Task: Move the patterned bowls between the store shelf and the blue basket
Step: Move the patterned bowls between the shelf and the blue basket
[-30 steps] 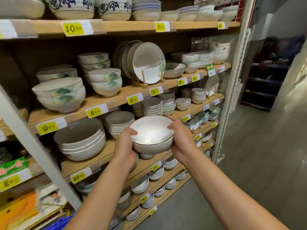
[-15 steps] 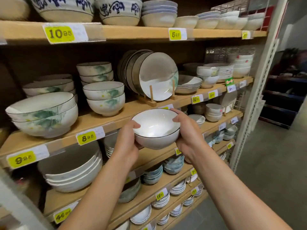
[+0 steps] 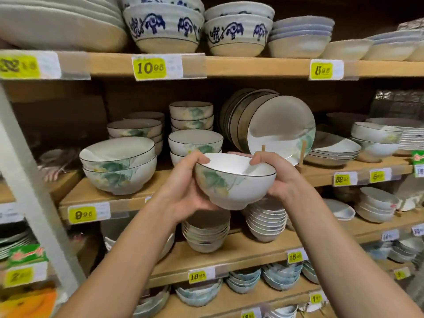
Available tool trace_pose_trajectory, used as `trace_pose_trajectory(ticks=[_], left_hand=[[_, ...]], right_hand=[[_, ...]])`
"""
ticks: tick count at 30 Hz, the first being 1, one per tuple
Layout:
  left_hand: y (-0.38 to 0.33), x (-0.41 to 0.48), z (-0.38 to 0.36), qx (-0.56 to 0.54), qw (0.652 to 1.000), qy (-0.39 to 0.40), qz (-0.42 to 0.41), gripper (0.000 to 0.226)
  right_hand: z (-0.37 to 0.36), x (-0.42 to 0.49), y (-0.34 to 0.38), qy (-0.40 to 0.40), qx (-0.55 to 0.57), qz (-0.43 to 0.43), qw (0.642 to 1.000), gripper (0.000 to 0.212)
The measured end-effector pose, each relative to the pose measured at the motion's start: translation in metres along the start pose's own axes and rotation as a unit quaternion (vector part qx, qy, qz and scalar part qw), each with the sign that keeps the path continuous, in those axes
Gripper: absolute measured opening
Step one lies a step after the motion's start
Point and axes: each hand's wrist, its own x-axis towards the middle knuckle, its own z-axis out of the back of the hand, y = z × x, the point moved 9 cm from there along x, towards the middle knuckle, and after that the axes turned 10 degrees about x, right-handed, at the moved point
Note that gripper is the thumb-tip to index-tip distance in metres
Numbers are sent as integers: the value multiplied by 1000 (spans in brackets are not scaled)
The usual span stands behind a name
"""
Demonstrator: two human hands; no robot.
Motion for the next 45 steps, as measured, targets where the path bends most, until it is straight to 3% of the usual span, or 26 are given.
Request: trace_pose_trajectory(ticks=[3,6,8,10,14,18,23,28,34,37,40,45], left_hand=[[-3,3,9,-18,998,-66,-16,46],[-3,2,11,-56,989,-125,-46,43],[-3,0,7,-40,983,-162,-81,36],[-2,-2,-2,-8,978,-180,-110,35],[-10,-6,-7,24,978,-166,-121,39],[-20,-12,-3,60,976,-170,-123,28],[-52,-16,4,95,948,-242,-182,41],[-104,-3,20,141,901,-315,-262,58],[-127,24,45,151,886,-335,-282,67],[-124,39,57,159,890,-336,-264,84],[-120,53,70,160,890,-356,-235,102],[-107,70,94,138,880,-426,-160,88]], right_hand=[[-4,7,8,-22,27,32,999,40],[8,-10,12,-73,27,173,982,20],[0,-25,0,-46,-8,221,974,48],[-2,-27,-5,-61,-37,224,972,74],[2,-14,16,-44,79,177,980,46],[-2,-1,21,-10,99,101,990,38],[-11,-4,43,-27,83,229,969,22],[-43,16,63,12,111,267,957,40],[-64,61,75,7,-29,312,950,49],[-67,73,74,-1,-86,306,948,68],[-69,86,73,-3,-108,300,948,67],[-66,112,63,-54,-130,230,963,81]])
